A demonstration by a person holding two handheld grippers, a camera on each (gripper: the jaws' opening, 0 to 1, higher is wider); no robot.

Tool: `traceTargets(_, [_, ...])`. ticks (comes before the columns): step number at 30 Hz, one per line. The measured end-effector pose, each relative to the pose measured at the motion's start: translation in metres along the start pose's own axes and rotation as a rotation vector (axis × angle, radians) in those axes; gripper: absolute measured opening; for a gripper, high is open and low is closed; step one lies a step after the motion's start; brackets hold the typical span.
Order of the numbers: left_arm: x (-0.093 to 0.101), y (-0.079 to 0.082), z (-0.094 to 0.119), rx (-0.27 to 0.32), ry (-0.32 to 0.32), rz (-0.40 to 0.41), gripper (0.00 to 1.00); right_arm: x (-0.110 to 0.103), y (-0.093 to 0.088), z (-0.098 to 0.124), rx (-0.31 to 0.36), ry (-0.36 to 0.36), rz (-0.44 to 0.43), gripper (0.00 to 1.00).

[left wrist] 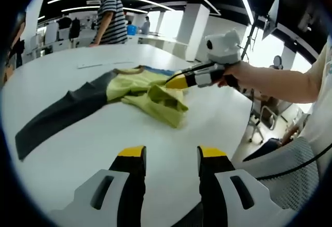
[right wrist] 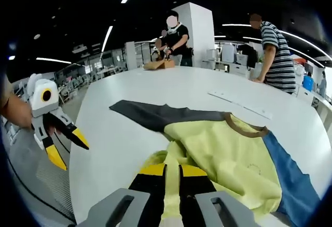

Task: Fold the garment on the visible template until the final outline fits inside the template.

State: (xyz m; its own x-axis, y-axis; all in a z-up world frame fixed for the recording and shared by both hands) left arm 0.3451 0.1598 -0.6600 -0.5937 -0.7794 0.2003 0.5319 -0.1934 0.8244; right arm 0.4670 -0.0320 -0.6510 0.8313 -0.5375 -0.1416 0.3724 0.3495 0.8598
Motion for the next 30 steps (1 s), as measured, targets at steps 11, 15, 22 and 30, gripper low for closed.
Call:
traceTargets(11, [0.013, 0.008, -0.013, 0.009, -0.043, -0.022, 0.35, -0.009, -0.012, 0.035, 0.049, -0.023, 0.027, 0.04])
traceTargets(15, [0.012, 0.009, -0.013, 0.01, -0.043, -0.02, 0.35, -0.017, -0.026, 0.038, 0.02, -0.014, 0.058, 0.05])
traceTargets(22, [0.011, 0.011, -0.013, 0.012, -0.04, -0.018, 0.35, -0.025, -0.047, 0.03, -0.026, 0.008, 0.049, 0.06])
traceTargets(30, [0.009, 0.01, -0.011, 0.01, -0.034, -0.014, 0.35, -0.027, -0.061, 0.017, -0.083, 0.0, 0.045, 0.06])
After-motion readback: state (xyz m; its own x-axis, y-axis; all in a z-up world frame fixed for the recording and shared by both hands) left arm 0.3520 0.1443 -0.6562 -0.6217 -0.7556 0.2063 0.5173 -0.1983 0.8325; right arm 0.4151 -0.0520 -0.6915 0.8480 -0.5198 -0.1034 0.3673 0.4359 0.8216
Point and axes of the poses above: the point that each gripper's makers call its tool centre point, and the gripper's own axes: z roughly backward along the fingers, x roughly to its right, y roughly out of its top, the point moved 7 cm from there along z, roughly backward along the fingers, and after that the axes turned 6 degrees about y, right-handed, at the moved point
